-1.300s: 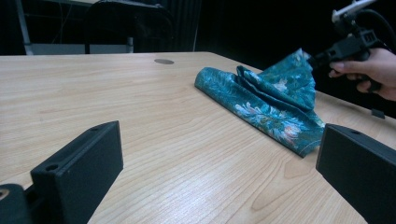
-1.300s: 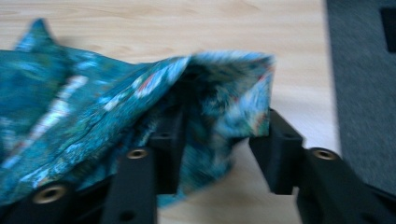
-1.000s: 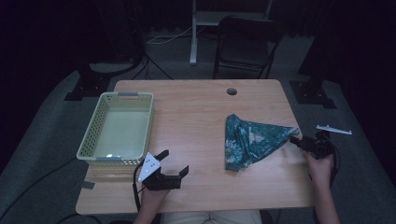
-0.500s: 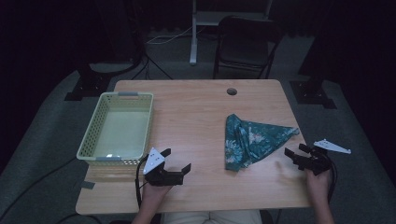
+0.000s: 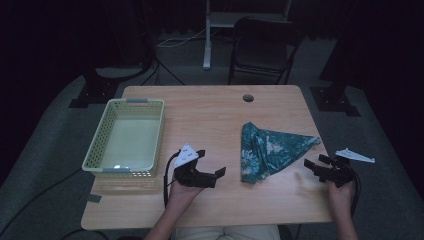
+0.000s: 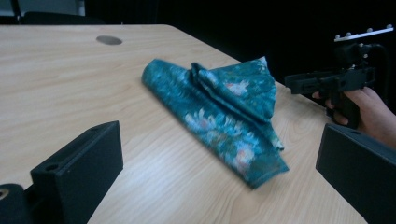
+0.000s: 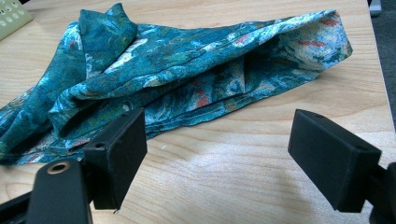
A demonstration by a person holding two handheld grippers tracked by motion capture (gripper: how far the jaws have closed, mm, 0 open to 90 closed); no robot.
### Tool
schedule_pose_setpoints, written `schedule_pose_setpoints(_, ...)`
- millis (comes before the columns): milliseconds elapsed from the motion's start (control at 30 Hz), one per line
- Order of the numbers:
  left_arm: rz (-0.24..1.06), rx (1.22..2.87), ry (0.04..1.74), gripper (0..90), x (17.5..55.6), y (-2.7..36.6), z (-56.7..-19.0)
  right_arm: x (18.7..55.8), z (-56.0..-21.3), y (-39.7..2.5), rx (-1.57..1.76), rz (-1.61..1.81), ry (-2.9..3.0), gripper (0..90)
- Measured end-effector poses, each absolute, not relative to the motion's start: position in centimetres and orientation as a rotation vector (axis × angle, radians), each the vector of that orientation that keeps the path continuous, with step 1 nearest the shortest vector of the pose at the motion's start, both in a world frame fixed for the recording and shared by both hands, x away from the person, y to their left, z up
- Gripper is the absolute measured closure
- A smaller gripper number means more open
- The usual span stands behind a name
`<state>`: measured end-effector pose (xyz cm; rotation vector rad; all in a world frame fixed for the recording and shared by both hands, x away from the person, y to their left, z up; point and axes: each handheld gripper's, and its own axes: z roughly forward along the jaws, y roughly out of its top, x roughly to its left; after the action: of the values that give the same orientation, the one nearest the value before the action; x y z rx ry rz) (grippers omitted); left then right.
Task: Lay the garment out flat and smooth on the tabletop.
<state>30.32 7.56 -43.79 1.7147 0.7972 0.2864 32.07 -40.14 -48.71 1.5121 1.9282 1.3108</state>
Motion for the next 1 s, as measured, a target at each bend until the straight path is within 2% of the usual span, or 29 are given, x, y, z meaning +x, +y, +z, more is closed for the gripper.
schedule_pose_setpoints(133,0.266,1.720,0.776,1.2,31.2,5.9,-42.9,32.0,-48.7,-40.1,1.512,1.317,1.929,18.7)
schedule_pose_setpoints(400,0.304,1.753,0.765,1.2,33.2,2.9,-41.9,32.1,-48.7,-40.1,1.514,1.314,1.942,18.7)
schedule_pose_setpoints(533,0.268,1.762,0.768,2.9,34.6,1.6,-41.6,32.1,-48.7,-40.1,1.515,1.316,1.943,18.7)
schedule_pose_setpoints(900,0.248,1.861,0.802,4.3,38.1,-2.0,-43.0,32.2,-48.8,-40.1,1.525,1.324,1.951,18.7)
schedule_pose_setpoints(1000,0.210,1.872,0.803,4.4,38.7,-2.9,-43.1,32.2,-48.8,-40.2,1.529,1.328,1.953,18.7)
